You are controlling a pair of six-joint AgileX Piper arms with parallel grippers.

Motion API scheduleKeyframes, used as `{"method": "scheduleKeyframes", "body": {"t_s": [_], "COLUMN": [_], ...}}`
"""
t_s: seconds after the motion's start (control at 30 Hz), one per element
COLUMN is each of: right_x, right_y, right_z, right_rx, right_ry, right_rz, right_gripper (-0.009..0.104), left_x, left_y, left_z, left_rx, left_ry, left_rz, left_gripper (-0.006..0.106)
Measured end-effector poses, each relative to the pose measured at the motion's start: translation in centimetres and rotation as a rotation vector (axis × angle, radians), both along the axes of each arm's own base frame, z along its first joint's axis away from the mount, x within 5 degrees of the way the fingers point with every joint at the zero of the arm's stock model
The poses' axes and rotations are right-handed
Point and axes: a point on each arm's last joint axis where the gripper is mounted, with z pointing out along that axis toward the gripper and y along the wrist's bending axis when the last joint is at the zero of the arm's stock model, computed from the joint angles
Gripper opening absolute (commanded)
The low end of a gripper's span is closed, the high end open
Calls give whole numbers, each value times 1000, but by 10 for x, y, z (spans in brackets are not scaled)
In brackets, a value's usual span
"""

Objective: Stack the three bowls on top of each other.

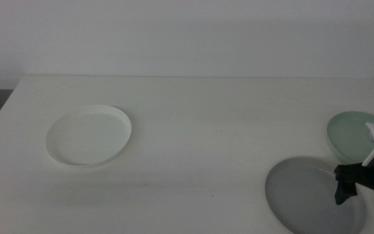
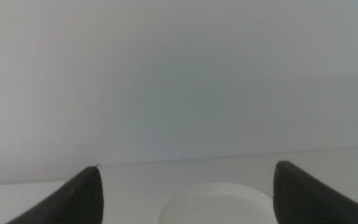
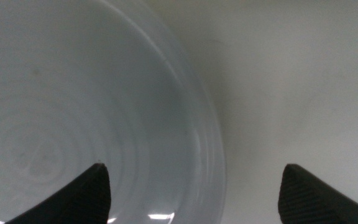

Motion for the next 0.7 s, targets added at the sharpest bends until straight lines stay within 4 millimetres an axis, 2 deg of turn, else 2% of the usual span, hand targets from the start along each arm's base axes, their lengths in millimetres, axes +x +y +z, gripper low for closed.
{"method": "scheduleKeyframes", "body": {"t_s": [0.2,0.47,0.53,0.57,0.7], "right_x": [6,10,10,10,10], "right_y": [-1,0,-1,-2,-3], "right_z": [-22,-24,-24,-24,-23], "right_rx": [-8,3,-10,-17,-24], "right_ry": [46,38,40,42,41], "right_rz": [-1,-12,-3,4,15], "right_gripper": [68,12,1,-3,-3], "left_x": [0,0,0,0,0], "left_y": [0,0,0,0,0], "left_z": [0,0,0,0,0], "left_rx": [0,0,0,0,0], "left_ry": [0,0,0,-5,0], "left_rz": [0,0,0,0,0], "left_gripper": [94,94,94,94,94]}}
